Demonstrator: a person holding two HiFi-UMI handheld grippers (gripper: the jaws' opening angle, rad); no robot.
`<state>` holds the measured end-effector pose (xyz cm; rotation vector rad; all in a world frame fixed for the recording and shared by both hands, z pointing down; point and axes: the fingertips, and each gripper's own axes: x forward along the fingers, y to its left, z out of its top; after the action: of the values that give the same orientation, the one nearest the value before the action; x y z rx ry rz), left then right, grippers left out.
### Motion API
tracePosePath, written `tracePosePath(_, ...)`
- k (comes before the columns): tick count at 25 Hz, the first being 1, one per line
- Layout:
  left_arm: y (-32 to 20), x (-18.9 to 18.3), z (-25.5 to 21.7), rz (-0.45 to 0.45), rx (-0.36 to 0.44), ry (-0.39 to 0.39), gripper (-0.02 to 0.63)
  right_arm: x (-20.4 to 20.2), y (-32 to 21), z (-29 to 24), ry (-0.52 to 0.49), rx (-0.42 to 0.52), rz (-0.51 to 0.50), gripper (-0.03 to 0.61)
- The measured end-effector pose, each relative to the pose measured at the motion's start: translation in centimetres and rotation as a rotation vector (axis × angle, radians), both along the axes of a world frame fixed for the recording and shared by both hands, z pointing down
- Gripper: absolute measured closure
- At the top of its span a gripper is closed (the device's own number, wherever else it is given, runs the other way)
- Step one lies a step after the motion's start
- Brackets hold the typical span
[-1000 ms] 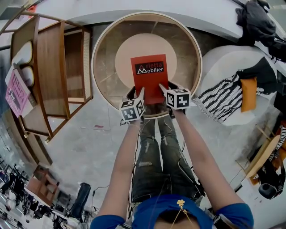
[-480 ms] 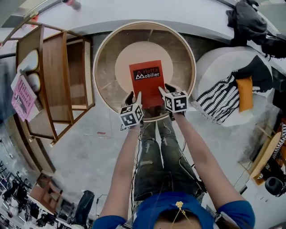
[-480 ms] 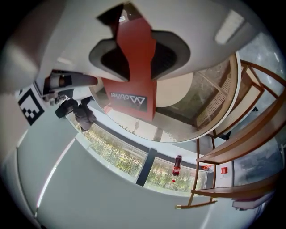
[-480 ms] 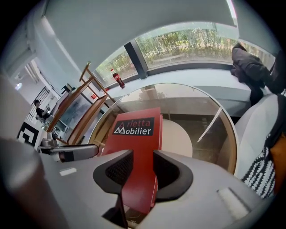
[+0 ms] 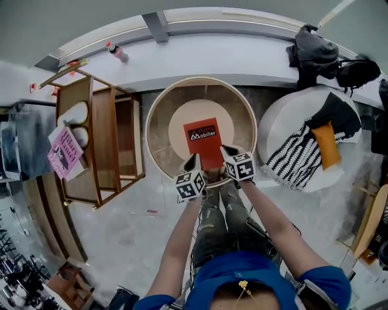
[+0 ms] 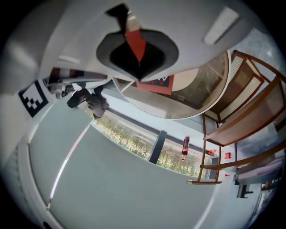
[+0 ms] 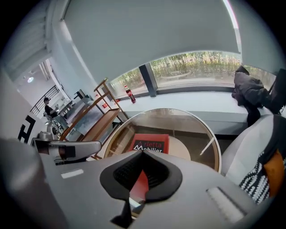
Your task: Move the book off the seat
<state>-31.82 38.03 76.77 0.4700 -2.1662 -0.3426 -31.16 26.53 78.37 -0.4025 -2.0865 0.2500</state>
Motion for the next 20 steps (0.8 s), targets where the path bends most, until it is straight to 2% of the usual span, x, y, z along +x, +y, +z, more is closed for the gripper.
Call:
tracePosePath(3,-1.2,-0.2,-4.5,0.013,0.022,-0.061,0.614,-0.4,0.1,-4.4,-0.067,-0.034,-0.014,0.58)
tracePosePath(8,-2.6,-0.3,-13.1,0.027,0.056,-0.217,0.614,-0.7,0.4,-13.2,-0.226,-0.093,-0.042,0.58)
tracePosePath(15,-3.5,-0.6,-23.8,0.031,0.105,-0.395,0.614,-0.7,0.8,-24.0,-0.442,-0.093,-0.136,0.58)
tracePosePath(20,-3.9,1.0,-29.4,0.045,0.081,-0.506,0.614,0.7,1.0,-30.2,-0.555,-0.104,-0.168,0.58)
